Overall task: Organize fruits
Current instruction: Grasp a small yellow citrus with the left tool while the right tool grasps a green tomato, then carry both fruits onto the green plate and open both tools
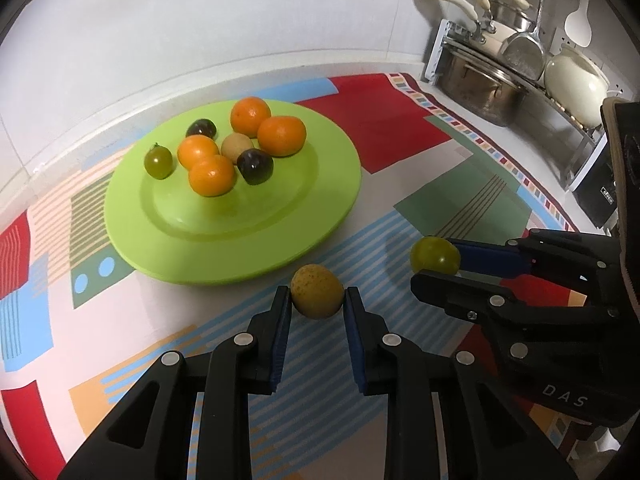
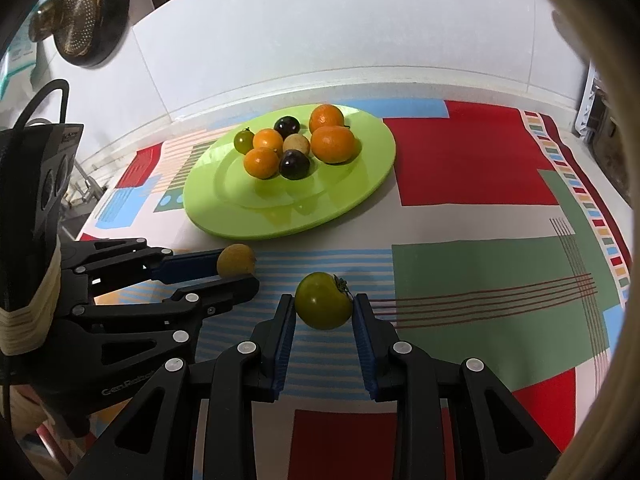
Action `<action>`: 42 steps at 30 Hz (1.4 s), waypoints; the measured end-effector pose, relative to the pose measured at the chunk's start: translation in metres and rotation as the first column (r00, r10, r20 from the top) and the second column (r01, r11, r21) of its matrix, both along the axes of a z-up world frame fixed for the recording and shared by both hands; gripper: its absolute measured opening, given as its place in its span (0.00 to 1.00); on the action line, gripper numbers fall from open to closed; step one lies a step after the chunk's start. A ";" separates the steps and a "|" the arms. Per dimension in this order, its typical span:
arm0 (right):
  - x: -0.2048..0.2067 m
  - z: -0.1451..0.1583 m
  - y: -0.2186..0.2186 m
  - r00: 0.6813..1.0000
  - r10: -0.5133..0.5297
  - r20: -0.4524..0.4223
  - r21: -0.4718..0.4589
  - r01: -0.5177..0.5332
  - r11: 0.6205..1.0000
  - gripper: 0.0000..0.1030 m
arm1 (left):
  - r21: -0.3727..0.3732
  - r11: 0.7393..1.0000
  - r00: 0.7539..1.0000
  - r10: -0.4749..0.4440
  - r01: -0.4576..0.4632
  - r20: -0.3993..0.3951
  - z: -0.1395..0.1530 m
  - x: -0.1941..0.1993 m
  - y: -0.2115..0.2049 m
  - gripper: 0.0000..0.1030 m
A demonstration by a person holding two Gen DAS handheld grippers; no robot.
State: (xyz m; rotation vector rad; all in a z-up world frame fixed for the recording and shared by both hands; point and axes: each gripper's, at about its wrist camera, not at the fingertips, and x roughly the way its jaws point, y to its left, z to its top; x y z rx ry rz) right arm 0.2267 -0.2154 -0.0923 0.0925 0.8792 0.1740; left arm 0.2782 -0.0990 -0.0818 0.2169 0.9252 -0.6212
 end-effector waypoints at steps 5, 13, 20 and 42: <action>-0.010 0.009 0.005 1.000 0.007 0.019 0.006 -0.007 1.000 0.29 | -0.015 1.000 1.000 0.019 -0.019 0.022 0.013 -0.010 0.009 0.26; -0.029 0.025 0.014 0.998 0.018 0.054 0.015 -0.019 1.000 0.29 | -0.034 0.997 0.996 0.071 -0.069 0.046 0.031 -0.032 0.029 0.26; -0.040 0.041 0.026 0.995 0.032 0.091 0.002 -0.032 0.999 0.29 | -0.044 0.993 0.989 0.113 -0.109 0.100 0.050 -0.046 0.046 0.26; -0.003 0.076 0.039 0.984 0.003 0.176 0.007 -0.004 1.000 0.29 | -0.075 0.984 0.963 0.176 -0.163 0.206 0.086 -0.005 0.067 0.26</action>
